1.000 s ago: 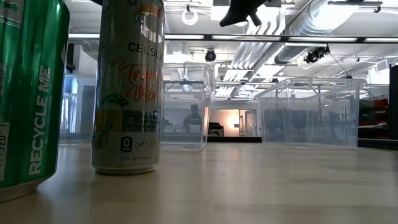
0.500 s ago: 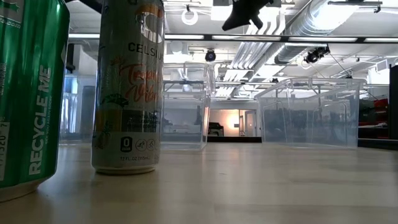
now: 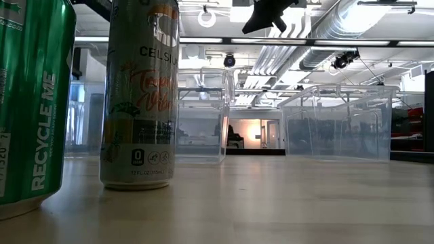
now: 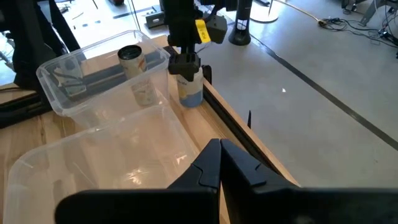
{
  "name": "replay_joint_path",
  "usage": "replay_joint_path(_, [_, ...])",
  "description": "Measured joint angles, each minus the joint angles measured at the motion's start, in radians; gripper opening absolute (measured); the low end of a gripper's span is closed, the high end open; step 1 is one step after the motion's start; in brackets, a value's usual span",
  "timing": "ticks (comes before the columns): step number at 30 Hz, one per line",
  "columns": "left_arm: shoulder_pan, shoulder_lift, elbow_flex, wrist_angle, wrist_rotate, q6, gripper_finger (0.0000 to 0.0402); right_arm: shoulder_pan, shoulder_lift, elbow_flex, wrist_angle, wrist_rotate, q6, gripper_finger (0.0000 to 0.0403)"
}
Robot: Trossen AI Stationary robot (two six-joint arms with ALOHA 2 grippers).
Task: Sort soda cans
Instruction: Put the top blue white soda can into the middle transparent bin
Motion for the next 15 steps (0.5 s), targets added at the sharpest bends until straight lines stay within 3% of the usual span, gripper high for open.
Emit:
replay_joint_path(10, [0.000,-0.003,-0.062,0.025,0.011,-0.001,0.0327,0.000,0.000,0.000,0.000,0.000,0.000,0.0000])
replay_joint_path(15, [-0.001,-0.003,-0.062,0.027,0.011,-0.001,0.0279,0.000,0.000,0.000,0.000,0.000,0.000,0.0000])
